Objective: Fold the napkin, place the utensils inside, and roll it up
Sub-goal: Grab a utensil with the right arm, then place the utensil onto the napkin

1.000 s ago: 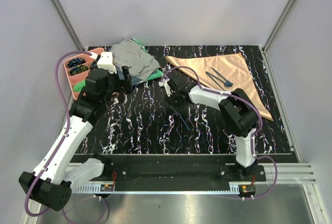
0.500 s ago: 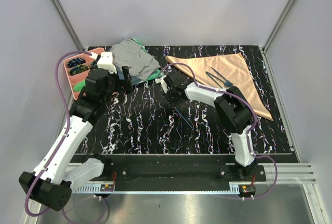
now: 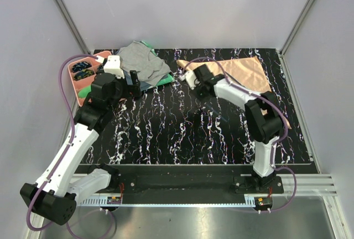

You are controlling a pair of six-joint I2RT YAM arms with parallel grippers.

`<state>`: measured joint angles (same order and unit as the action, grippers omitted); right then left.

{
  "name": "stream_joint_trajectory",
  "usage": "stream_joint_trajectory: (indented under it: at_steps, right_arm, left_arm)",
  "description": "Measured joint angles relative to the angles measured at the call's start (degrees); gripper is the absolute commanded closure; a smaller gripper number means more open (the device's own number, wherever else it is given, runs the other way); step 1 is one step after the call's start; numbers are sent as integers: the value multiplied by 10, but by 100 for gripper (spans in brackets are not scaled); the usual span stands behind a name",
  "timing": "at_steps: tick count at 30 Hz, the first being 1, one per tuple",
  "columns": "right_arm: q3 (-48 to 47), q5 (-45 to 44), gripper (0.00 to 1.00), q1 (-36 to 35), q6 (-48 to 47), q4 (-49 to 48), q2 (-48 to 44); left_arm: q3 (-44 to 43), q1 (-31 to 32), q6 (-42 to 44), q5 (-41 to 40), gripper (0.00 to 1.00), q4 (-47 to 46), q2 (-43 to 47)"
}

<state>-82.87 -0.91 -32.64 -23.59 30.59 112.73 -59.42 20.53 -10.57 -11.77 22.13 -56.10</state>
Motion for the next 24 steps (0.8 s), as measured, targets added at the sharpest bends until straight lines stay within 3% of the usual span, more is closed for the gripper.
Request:
stream_joint_trajectory:
  at_steps: [12,24]
  right_arm:
    - [-121,21,100,172,-109,16,28]
    - [-209,41,100,203,-166,25,139]
  left_arm:
    - [0,0,0,0,1,0,0]
    - [0,0,0,0,1,0,-7]
